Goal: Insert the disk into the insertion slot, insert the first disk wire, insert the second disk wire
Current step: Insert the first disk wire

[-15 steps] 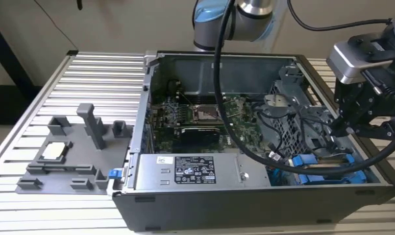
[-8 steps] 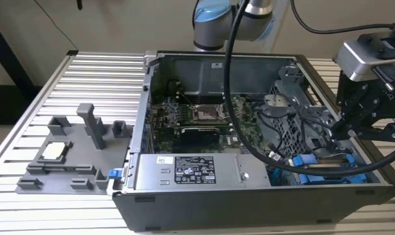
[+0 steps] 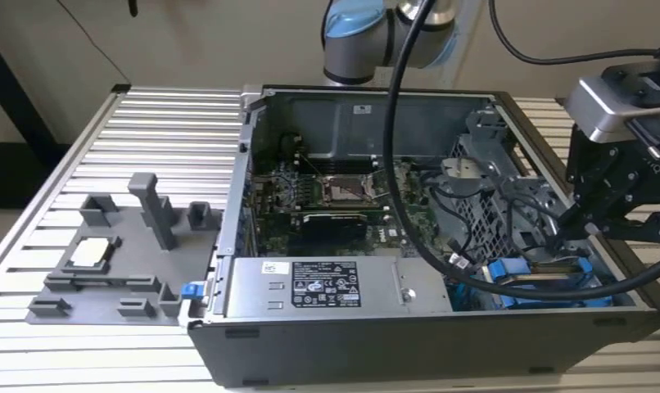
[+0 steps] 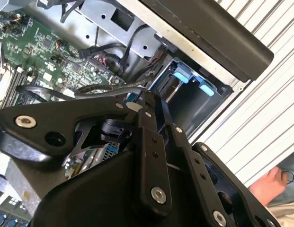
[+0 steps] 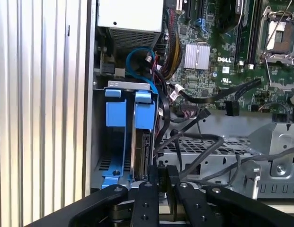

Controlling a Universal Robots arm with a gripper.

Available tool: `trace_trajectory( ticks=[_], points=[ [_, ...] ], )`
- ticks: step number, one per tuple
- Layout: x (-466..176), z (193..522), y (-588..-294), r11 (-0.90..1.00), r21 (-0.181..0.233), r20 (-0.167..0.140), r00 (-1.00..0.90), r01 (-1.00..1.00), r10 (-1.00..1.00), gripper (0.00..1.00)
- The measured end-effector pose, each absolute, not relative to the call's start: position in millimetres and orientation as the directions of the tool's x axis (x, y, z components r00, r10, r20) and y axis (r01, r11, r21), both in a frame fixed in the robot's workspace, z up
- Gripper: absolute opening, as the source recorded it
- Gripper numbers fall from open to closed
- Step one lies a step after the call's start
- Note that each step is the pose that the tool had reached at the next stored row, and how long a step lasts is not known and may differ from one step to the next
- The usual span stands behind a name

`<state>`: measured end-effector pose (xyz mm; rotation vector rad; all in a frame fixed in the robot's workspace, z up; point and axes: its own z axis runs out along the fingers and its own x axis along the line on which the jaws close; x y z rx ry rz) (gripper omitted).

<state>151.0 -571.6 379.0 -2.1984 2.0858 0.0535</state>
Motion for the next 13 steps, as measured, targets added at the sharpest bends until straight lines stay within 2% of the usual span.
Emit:
trace_trajectory(
  ticks=[9, 13],
  points=[
    [153.0, 372.6, -571.6, -0.034, -0.053, -0.073, 0.038, -0.998, -0.997, 0.19],
    [154.3, 370.2, -571.5, -0.034, -0.053, -0.070, 0.038, -0.998, -0.997, 0.19]
  ],
)
